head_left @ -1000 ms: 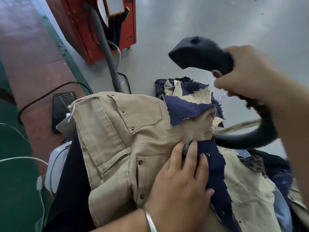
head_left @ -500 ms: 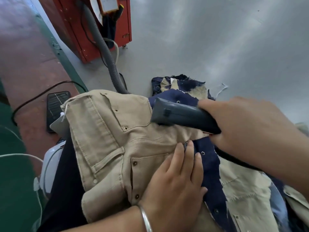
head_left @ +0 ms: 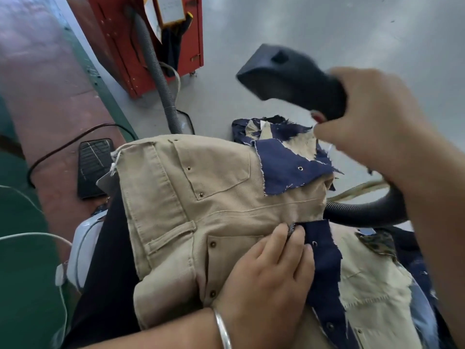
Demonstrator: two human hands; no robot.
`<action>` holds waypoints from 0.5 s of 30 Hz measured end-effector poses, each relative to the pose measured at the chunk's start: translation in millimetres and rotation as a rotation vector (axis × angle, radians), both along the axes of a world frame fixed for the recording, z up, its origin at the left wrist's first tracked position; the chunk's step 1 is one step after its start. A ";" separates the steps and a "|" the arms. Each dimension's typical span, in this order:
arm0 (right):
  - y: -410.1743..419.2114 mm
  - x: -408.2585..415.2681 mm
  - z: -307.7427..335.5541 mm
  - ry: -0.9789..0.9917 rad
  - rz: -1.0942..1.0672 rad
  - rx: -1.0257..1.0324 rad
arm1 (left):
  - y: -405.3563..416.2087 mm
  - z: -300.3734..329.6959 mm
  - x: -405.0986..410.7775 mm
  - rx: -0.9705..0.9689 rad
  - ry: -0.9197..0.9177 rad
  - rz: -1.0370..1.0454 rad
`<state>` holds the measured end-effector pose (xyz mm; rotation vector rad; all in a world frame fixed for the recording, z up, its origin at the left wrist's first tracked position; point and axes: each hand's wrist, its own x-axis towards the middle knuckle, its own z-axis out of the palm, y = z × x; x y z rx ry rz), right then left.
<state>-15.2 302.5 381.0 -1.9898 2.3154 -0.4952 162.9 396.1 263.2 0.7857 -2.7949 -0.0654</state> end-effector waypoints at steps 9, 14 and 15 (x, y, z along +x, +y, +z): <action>53.9 -60.1 17.0 -0.288 -0.208 0.084 | -104.5 36.6 -5.9 0.331 0.179 0.266; 68.0 -70.5 15.5 -0.283 -0.217 0.030 | -57.5 35.3 -45.2 0.158 -0.189 0.145; 68.4 -69.8 15.2 -0.288 -0.212 0.027 | -42.1 32.2 -50.6 0.134 -0.304 0.132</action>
